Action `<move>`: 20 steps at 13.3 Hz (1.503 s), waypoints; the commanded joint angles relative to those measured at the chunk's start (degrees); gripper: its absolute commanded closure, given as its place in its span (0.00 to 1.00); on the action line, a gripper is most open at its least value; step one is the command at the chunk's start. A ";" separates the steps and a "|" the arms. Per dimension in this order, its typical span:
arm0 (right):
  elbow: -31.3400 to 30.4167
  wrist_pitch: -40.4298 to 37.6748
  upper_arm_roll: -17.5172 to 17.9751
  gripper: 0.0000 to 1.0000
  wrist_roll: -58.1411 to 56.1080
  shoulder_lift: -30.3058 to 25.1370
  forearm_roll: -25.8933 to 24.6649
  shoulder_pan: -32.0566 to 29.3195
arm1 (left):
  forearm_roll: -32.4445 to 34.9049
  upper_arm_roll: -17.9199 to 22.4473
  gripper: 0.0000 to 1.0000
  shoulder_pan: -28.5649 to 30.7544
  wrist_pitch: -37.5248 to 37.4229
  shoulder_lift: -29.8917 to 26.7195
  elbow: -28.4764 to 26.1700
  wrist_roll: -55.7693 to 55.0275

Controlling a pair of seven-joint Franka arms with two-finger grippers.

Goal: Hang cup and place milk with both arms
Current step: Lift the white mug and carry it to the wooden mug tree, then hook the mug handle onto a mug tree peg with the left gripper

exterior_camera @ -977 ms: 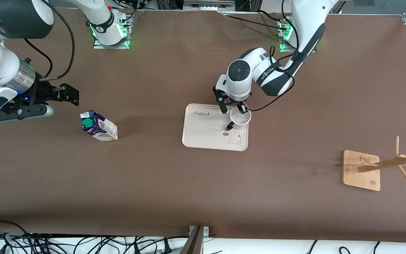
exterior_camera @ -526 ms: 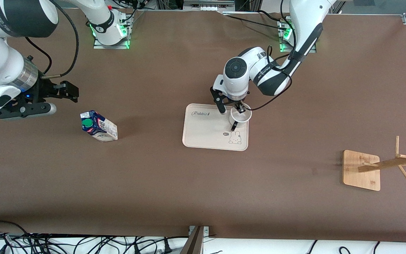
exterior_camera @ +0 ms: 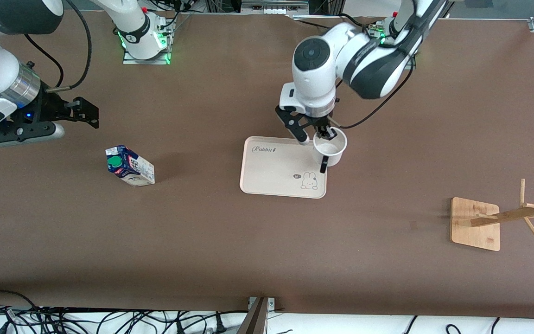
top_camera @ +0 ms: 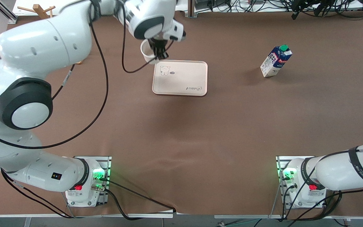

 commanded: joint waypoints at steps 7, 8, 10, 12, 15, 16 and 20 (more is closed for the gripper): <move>-0.54 2.00 11.87 0.00 1.03 -1.61 -4.16 -11.05 | -7.83 0.68 1.00 19.55 -11.89 0.93 17.16 -3.79; -0.19 2.00 11.61 0.00 1.03 -1.18 -4.25 -11.22 | -9.26 0.77 1.00 22.72 -11.80 1.01 17.17 0.24; 0.08 2.17 11.00 0.00 1.03 -0.74 -4.16 -11.58 | -14.50 0.77 1.00 29.66 -11.71 1.54 17.17 7.71; 0.08 2.18 10.38 0.00 1.03 -0.56 -4.16 -11.67 | -17.10 0.86 1.00 33.11 -11.53 1.63 17.08 10.91; 0.08 2.09 9.58 0.00 1.03 -0.29 -3.98 -11.67 | -16.75 1.03 1.00 36.02 -11.53 2.24 17.08 15.72; 0.08 2.00 9.58 0.00 1.03 -0.29 -3.90 -11.58 | -15.70 0.95 1.00 36.55 -11.45 2.24 17.08 18.01; 0.08 2.26 9.58 0.00 1.12 -0.29 -3.63 -11.67 | -12.09 1.03 1.00 37.26 -10.57 2.51 17.08 25.32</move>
